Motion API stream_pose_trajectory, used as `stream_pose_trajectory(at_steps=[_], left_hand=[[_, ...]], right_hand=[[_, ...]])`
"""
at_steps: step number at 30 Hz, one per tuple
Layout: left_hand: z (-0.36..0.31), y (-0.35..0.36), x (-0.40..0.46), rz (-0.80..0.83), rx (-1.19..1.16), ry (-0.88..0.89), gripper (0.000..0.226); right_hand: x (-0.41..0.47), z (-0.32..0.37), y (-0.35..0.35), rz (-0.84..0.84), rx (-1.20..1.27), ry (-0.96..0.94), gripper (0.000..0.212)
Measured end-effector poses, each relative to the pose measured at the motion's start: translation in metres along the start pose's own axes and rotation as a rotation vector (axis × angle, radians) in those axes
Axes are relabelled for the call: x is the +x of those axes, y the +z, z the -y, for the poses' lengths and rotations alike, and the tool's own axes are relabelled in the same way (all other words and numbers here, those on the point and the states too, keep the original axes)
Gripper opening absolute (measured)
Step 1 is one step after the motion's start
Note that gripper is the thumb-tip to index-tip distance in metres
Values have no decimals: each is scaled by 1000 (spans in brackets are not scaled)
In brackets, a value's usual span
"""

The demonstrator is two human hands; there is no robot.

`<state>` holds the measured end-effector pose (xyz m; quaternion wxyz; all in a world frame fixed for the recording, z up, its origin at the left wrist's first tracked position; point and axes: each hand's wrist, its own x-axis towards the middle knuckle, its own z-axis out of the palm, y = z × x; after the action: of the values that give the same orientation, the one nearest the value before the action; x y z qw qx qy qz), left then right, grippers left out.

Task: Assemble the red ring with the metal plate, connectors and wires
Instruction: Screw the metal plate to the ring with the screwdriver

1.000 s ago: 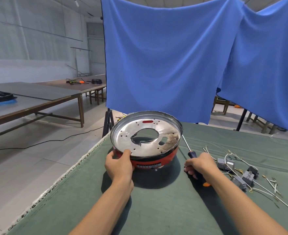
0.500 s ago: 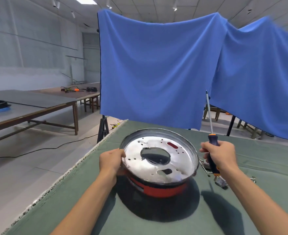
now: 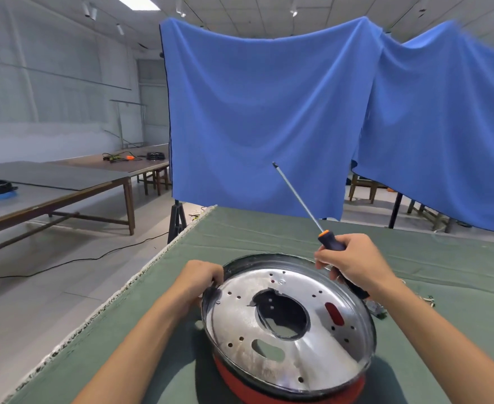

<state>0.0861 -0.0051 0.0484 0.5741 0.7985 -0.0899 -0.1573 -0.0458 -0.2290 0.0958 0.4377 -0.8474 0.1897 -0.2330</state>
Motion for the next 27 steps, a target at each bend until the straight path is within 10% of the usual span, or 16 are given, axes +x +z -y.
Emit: stream_pose_trajectory(at_steps=[13, 17, 22, 27], left_hand=[[-44, 30, 14, -162, 854, 255, 26], [-63, 48, 19, -116, 608, 433, 19], [-73, 64, 11, 434, 80, 140, 17], [-72, 76, 8, 506, -98, 67, 24]], right_hand=[[27, -4, 29, 124, 73, 111, 12], [27, -8, 34, 120, 227, 132, 15], [29, -13, 36, 84, 380, 106, 22], [33, -19, 39, 49, 474, 121, 23]])
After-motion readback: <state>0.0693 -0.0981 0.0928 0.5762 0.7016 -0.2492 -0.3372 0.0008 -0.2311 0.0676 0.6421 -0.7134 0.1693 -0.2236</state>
